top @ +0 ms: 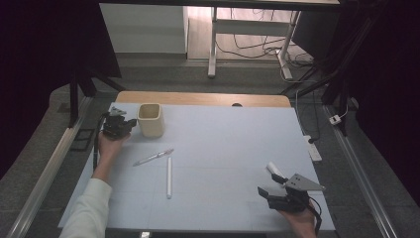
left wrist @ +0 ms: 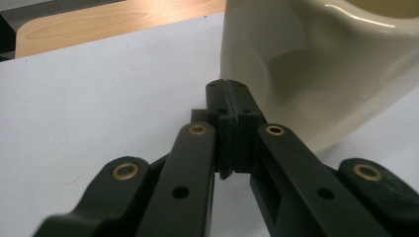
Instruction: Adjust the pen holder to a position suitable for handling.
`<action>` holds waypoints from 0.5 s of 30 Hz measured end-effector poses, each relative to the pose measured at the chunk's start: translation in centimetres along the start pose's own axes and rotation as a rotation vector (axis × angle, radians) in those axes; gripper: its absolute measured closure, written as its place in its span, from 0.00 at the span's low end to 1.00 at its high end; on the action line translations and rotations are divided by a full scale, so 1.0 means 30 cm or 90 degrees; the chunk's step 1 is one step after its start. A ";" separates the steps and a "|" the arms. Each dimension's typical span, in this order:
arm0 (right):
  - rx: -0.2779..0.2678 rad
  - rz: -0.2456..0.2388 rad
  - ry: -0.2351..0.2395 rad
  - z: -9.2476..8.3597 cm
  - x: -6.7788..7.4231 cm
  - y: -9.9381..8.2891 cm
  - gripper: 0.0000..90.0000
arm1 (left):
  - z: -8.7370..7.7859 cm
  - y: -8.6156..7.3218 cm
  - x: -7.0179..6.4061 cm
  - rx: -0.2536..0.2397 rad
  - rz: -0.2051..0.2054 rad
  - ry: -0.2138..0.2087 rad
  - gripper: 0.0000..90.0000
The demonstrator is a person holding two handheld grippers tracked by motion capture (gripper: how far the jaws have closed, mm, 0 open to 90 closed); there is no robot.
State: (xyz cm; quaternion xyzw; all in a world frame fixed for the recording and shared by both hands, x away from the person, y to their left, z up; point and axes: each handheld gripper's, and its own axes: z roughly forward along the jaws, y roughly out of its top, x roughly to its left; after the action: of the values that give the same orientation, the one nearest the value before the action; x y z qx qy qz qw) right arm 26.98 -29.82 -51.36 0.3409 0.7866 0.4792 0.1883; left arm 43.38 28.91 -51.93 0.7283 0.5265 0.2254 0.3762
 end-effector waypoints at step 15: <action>0.004 -0.001 0.000 0.004 -0.002 -0.003 0.27 | 0.045 0.009 0.002 0.000 0.005 -0.019 0.99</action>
State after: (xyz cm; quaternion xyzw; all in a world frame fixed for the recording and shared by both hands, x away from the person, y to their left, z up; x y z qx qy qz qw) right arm 27.06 -29.82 -51.48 0.3410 0.7884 0.4765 0.1874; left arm 44.54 28.50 -52.53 0.7337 0.5178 0.2162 0.3831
